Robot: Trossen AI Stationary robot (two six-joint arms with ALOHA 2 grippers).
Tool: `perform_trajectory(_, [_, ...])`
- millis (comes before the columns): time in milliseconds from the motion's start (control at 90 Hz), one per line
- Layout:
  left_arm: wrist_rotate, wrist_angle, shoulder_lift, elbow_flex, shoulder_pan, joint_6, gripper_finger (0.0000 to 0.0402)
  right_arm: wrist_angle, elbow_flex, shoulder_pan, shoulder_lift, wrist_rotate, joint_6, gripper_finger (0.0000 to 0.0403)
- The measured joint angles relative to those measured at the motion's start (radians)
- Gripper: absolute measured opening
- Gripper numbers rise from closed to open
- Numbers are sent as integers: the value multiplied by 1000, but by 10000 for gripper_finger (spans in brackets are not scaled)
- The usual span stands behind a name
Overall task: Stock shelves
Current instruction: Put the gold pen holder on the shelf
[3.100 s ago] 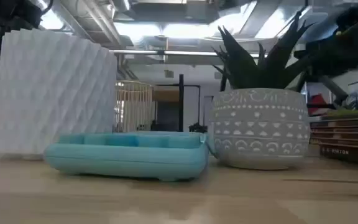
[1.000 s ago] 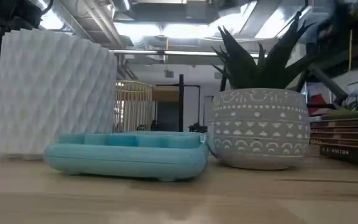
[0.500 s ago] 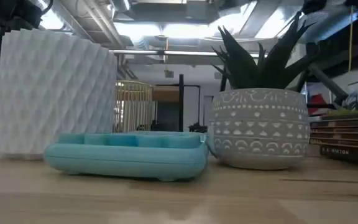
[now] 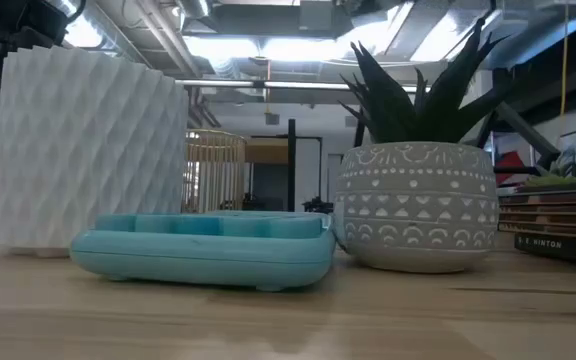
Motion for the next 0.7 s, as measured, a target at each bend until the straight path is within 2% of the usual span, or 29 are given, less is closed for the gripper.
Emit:
perform_trajectory(89, [0, 0, 0, 0, 0, 0, 0, -129, 164, -30, 155, -24, -26, 220])
perform_trajectory(200, [0, 0, 0, 0, 0, 0, 0, -252, 352, -61, 333, -124, -95, 256])
perform_trajectory(322, [0, 0, 0, 0, 0, 0, 0, -332, 520, -79, 504, -184, -163, 275])
perform_trajectory(500, [0, 0, 0, 0, 0, 0, 0, -435, 686, -76, 669, -169, -229, 260])
perform_trajectory(700, [0, 0, 0, 0, 0, 0, 0, -432, 718, -76, 766, -60, -242, 219])
